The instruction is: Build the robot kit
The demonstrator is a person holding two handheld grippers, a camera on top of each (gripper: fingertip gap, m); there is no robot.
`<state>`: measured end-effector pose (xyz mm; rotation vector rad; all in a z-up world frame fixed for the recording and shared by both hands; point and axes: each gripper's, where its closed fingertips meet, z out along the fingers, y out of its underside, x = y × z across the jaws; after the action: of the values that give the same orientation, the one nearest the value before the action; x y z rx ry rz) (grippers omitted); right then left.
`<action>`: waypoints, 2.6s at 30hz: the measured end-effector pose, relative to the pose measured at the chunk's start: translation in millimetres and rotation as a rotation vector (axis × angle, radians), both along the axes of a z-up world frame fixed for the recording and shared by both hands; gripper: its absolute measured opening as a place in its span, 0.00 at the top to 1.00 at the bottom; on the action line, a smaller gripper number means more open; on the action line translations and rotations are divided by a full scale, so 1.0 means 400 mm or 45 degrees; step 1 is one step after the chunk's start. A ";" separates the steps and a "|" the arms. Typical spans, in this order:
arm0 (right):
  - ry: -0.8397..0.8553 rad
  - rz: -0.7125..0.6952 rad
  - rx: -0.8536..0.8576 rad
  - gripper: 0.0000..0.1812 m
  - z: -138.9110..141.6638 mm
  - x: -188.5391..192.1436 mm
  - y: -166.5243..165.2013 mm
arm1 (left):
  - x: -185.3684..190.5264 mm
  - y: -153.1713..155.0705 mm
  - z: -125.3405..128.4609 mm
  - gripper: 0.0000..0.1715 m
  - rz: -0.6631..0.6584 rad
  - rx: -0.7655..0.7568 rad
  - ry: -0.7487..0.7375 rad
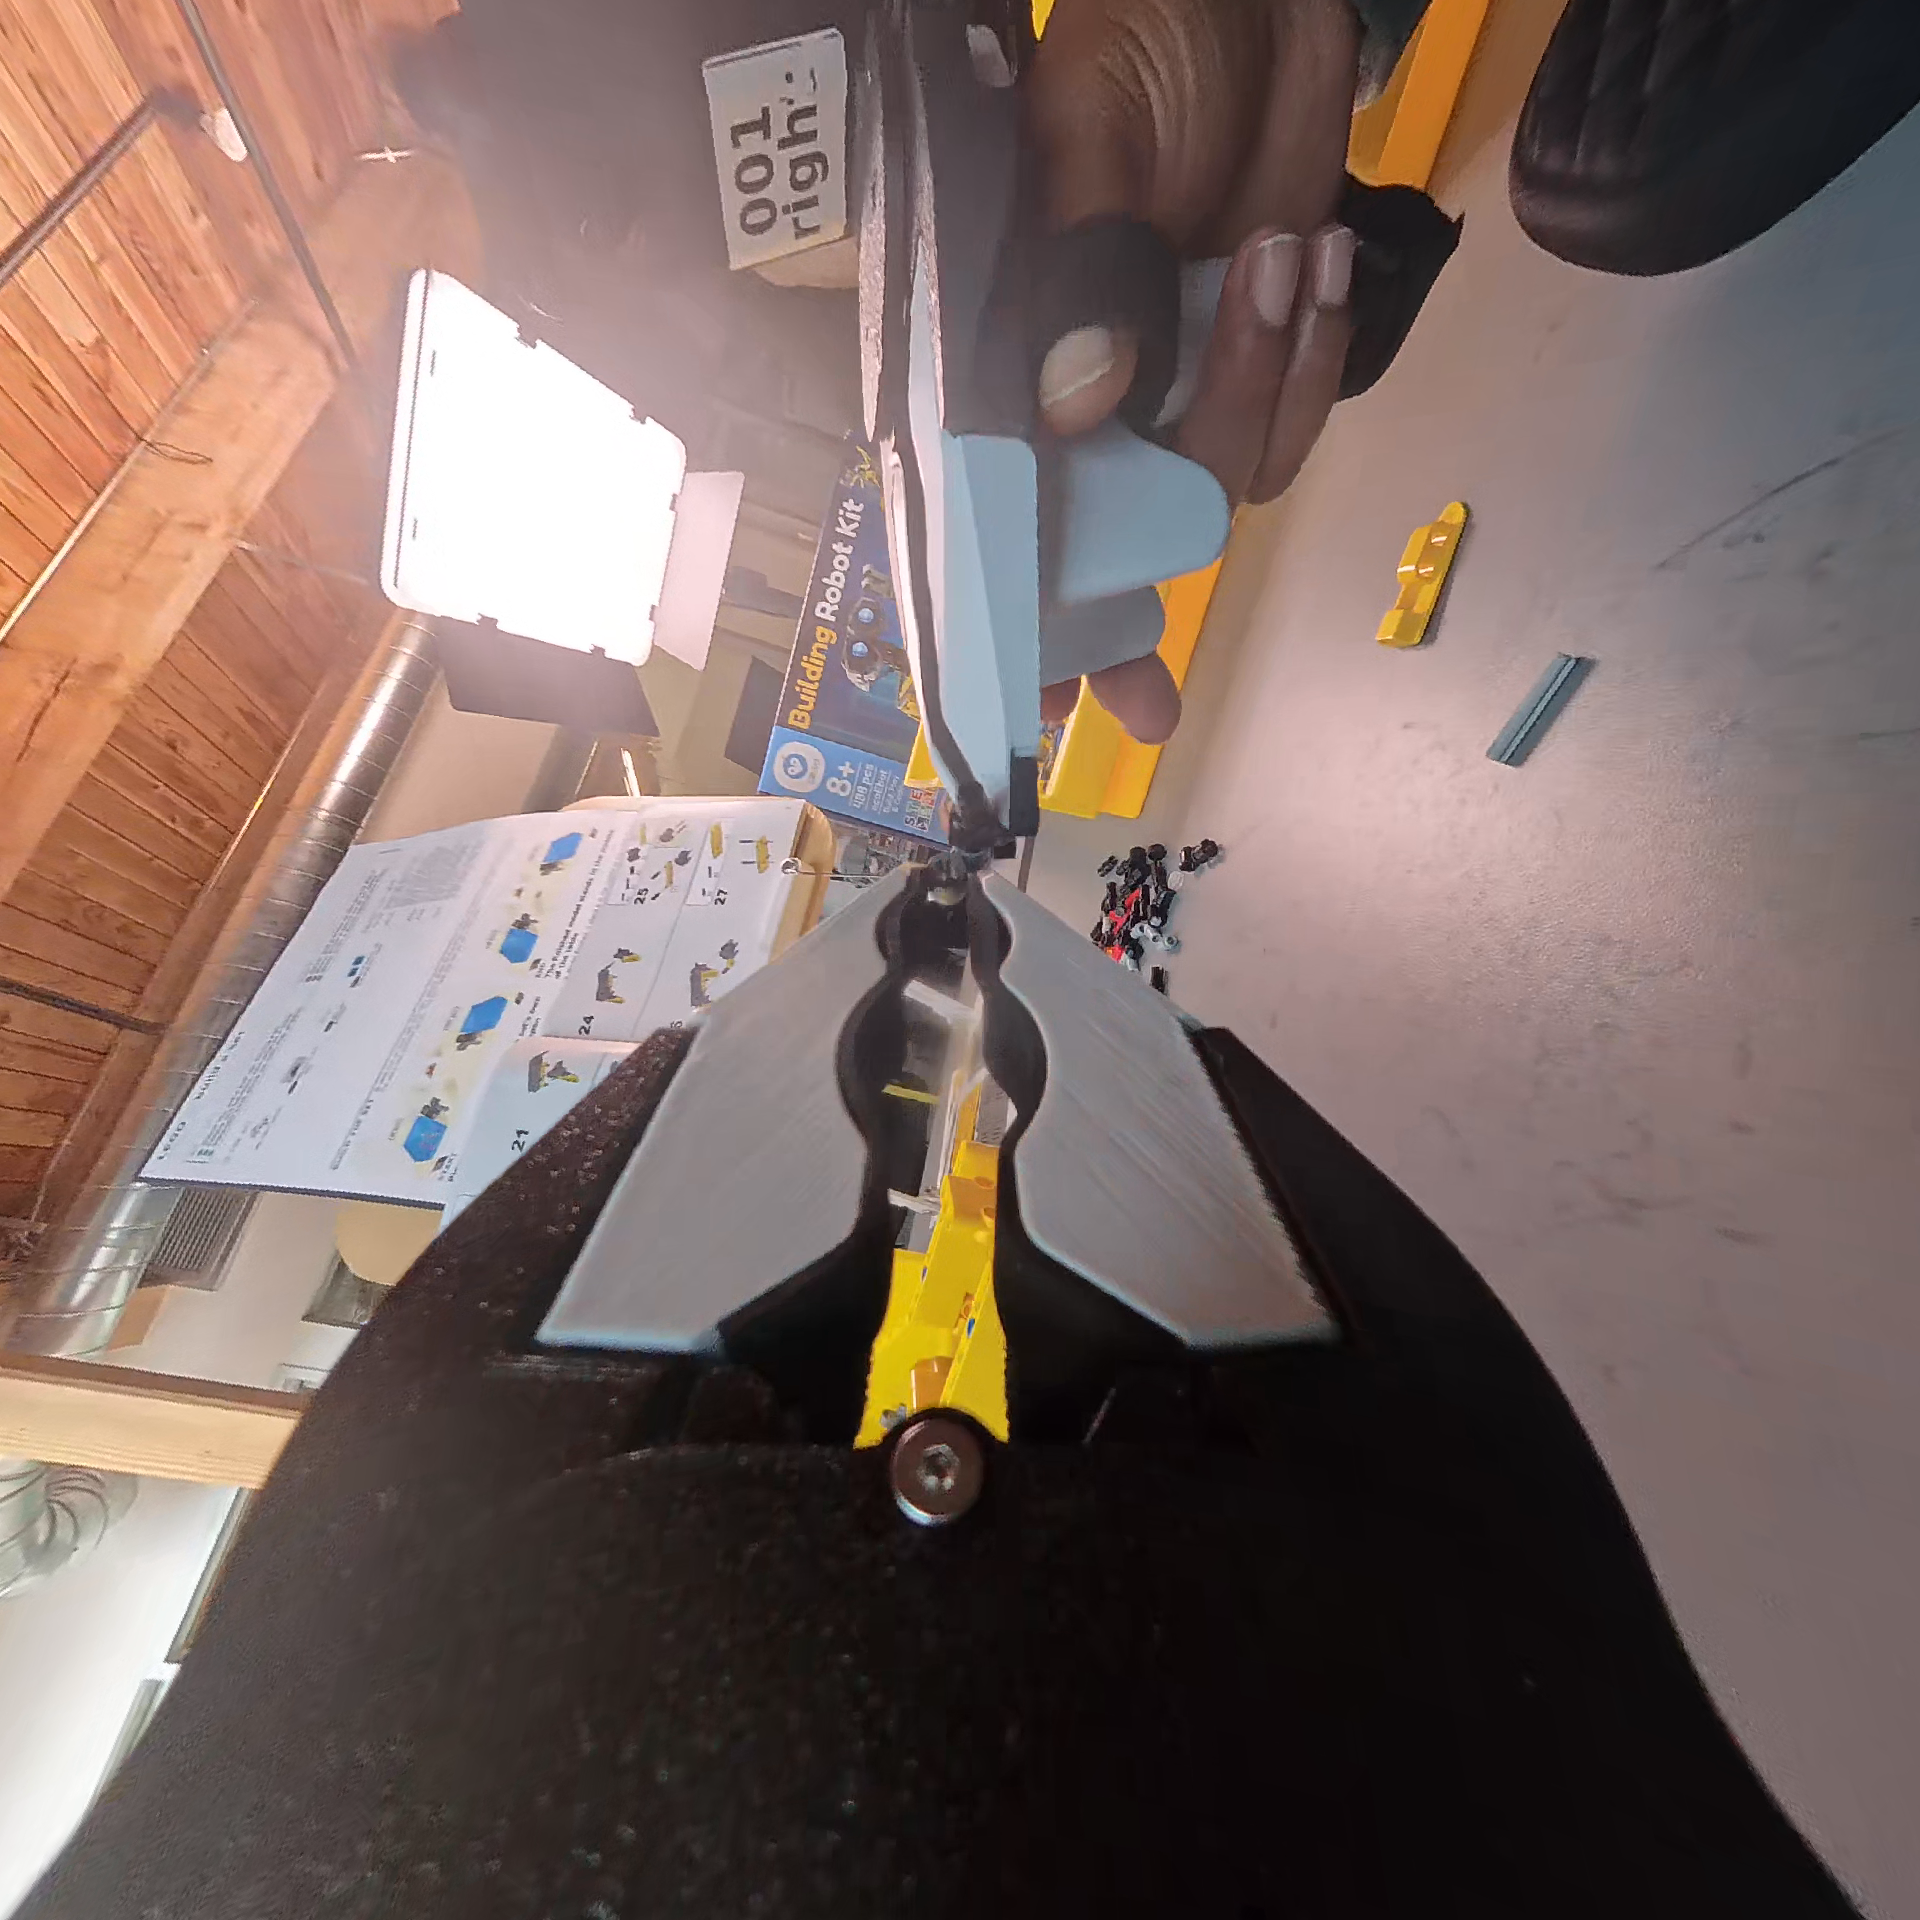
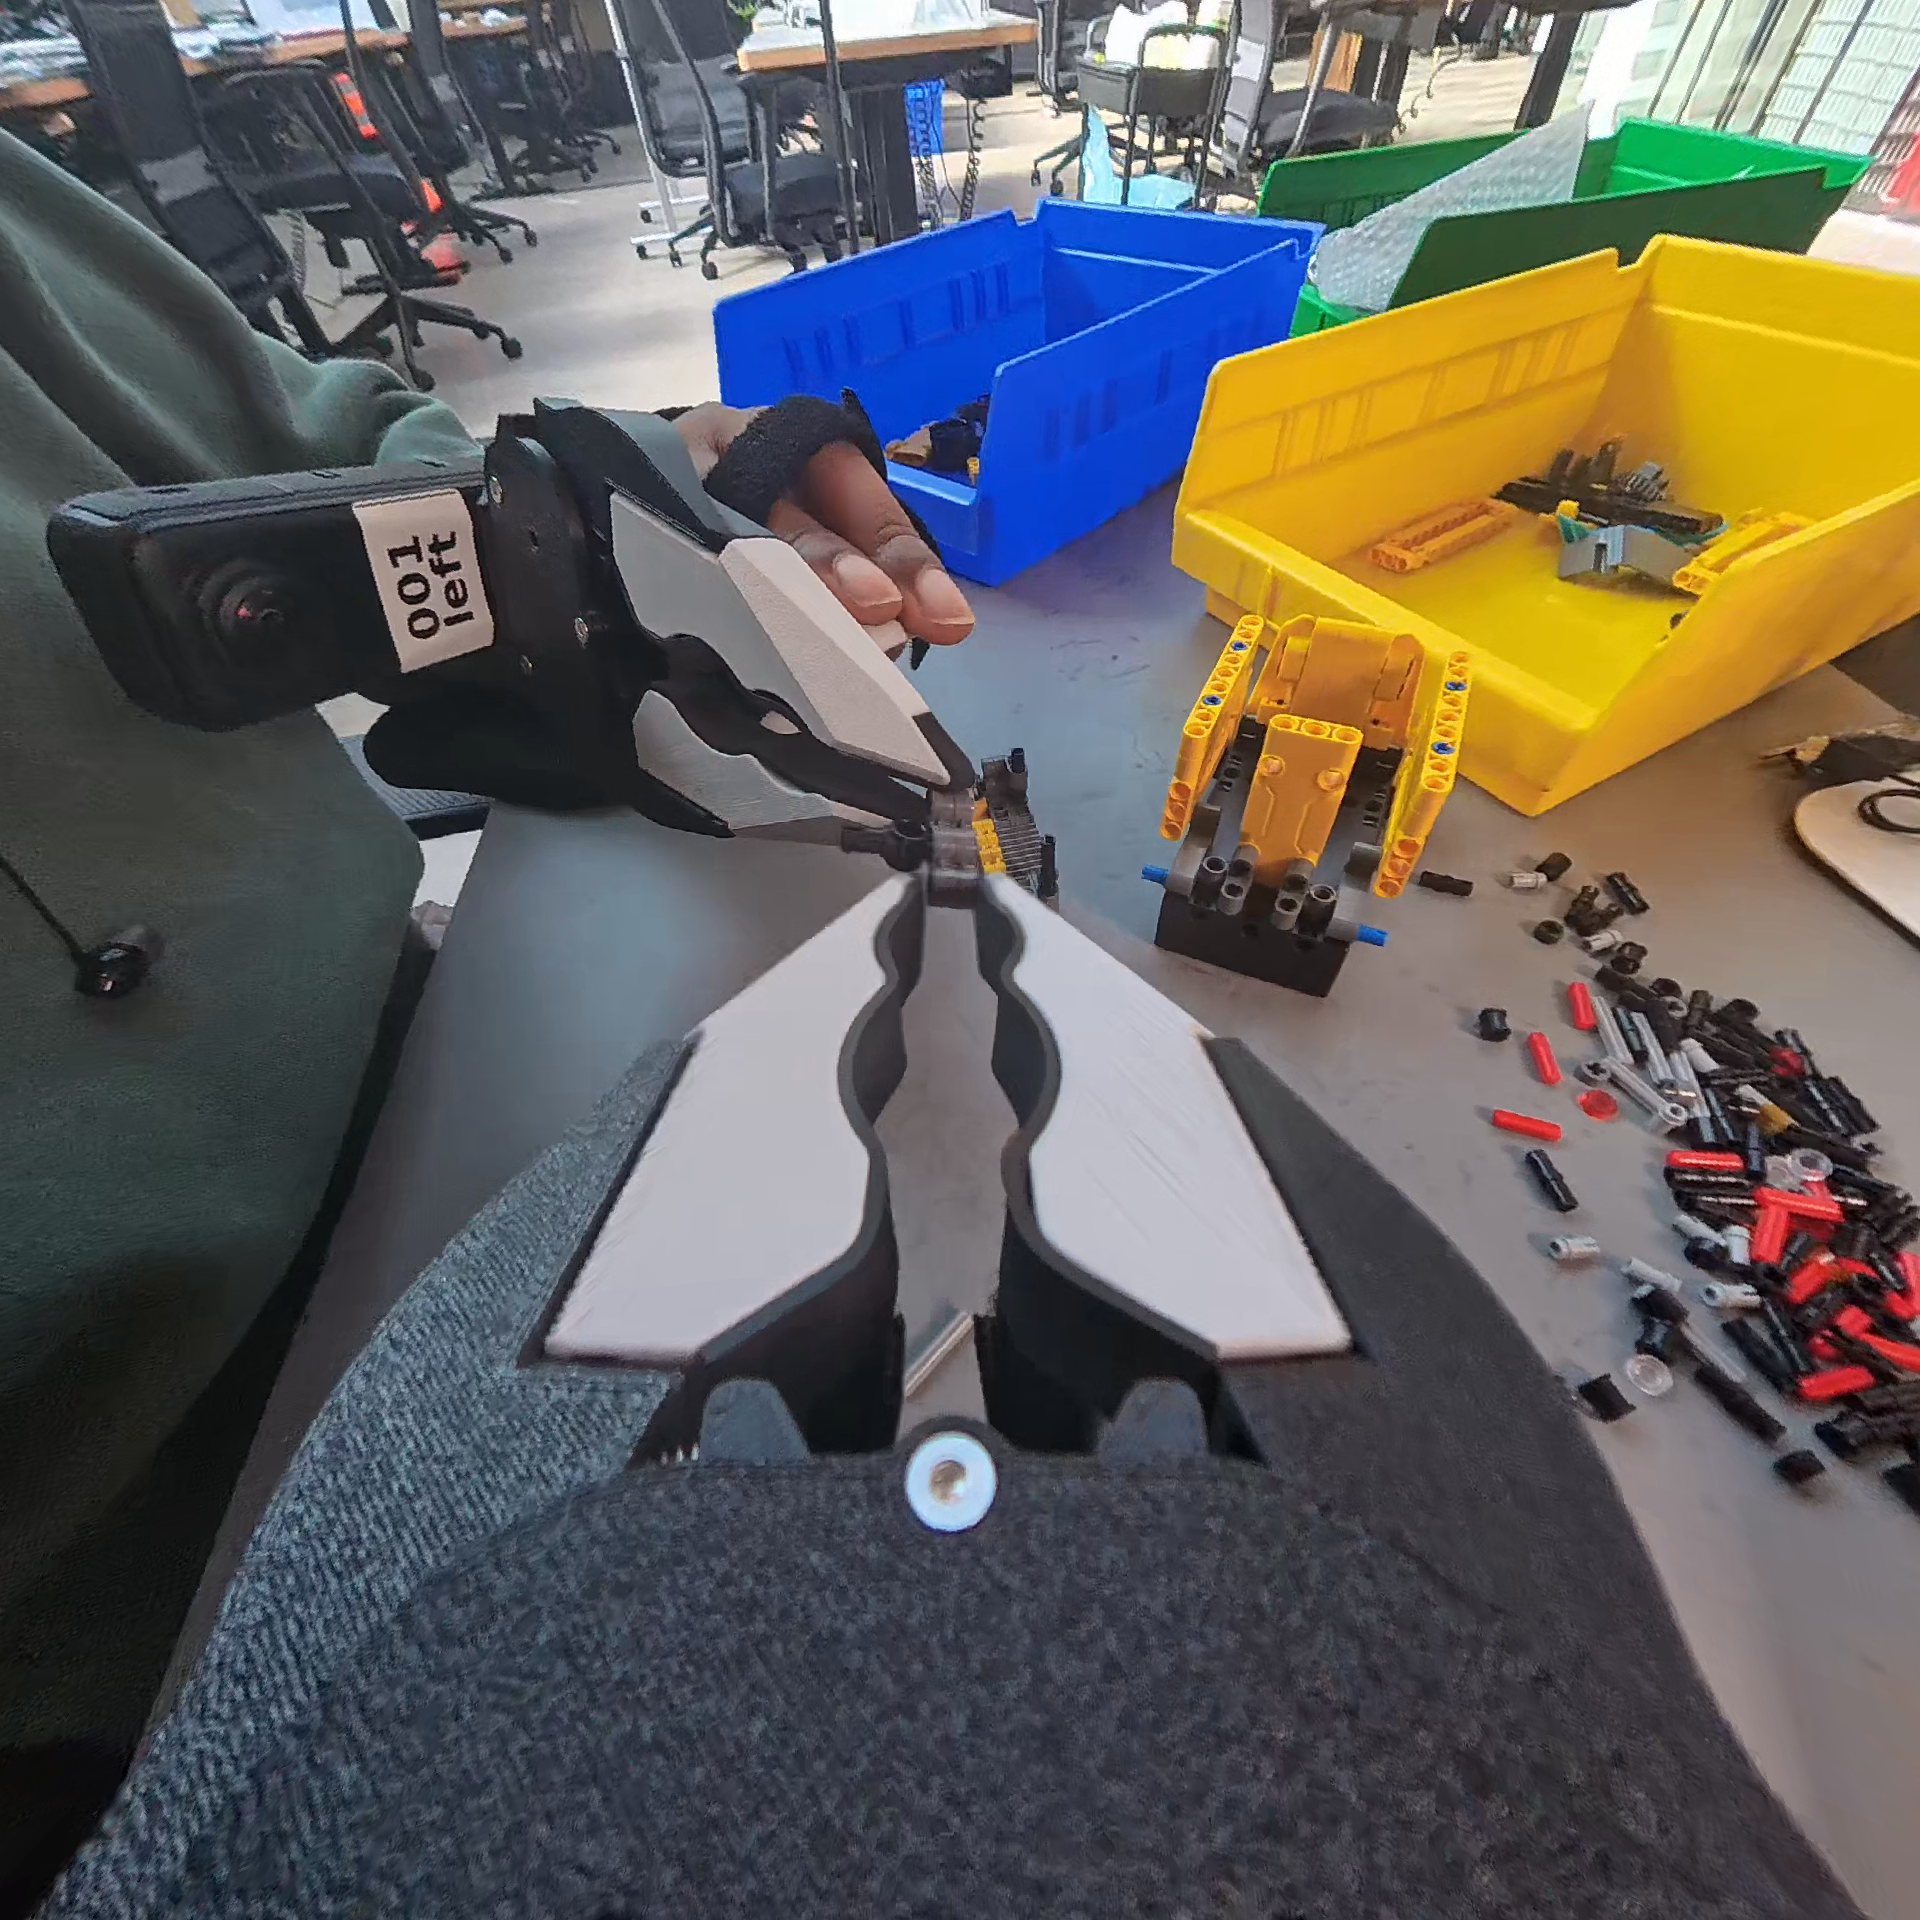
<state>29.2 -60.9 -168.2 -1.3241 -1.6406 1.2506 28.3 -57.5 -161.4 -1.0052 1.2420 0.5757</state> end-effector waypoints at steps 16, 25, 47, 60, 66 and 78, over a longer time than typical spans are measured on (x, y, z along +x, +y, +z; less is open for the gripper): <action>0.232 -0.401 0.903 0.96 0.098 -0.034 0.074 | -0.022 0.012 0.025 0.97 -0.420 -1.402 -1.377; 0.167 -0.423 1.278 0.96 0.079 -0.065 0.074 | -0.040 0.023 0.027 0.98 -0.480 -1.583 -1.572; 0.191 -0.420 1.257 0.96 0.059 -0.073 0.070 | -0.050 0.023 0.034 0.90 -0.463 -1.523 -1.517; 0.150 -0.438 1.337 0.97 0.052 -0.073 0.073 | -0.053 0.041 0.013 0.98 -0.315 -1.437 -1.472; 0.042 -0.537 1.415 0.97 0.030 -0.085 0.095 | -0.073 0.071 -0.018 0.98 0.050 -1.049 -1.139; 0.205 -0.421 1.150 0.96 0.044 -0.084 0.070 | -0.065 0.041 0.030 0.92 -0.373 -1.475 -1.526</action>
<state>-4.5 -33.0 -150.6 -0.8311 -1.4973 0.3104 2.2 -41.2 -149.3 -1.6607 0.4804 -1.0345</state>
